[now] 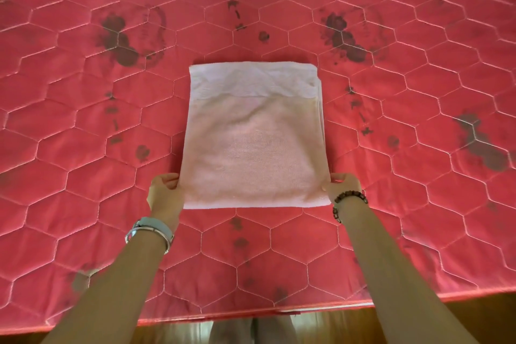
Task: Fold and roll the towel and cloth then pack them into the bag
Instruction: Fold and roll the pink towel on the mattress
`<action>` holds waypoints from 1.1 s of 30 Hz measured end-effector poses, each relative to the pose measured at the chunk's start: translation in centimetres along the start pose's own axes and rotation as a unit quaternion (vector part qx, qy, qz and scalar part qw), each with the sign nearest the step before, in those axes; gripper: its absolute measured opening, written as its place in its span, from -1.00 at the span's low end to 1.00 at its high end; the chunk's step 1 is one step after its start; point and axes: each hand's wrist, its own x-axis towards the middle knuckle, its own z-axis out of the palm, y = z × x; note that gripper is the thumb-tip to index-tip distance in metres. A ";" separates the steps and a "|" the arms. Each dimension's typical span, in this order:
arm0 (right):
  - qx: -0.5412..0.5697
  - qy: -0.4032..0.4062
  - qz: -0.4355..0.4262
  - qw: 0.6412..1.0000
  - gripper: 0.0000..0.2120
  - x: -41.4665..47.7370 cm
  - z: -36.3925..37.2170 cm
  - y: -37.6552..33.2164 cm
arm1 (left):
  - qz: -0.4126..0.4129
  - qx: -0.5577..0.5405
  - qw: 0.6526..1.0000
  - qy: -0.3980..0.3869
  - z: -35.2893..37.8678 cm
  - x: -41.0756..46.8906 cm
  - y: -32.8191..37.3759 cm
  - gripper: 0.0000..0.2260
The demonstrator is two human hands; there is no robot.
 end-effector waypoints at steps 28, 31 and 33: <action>0.016 0.014 -0.165 0.986 -0.67 5.3 1.3 -5.6 | 0.066 -0.121 0.990 -0.023 4.5 4.8 6.7 -0.63; 0.021 0.030 -0.185 0.982 -0.70 6.9 1.7 -7.6 | 0.085 -0.120 0.989 -0.006 5.4 6.2 8.5 -0.69; 0.028 0.034 -0.201 0.979 -0.70 7.8 2.0 -8.8 | 0.094 -0.124 0.988 0.000 5.7 7.2 9.3 -0.72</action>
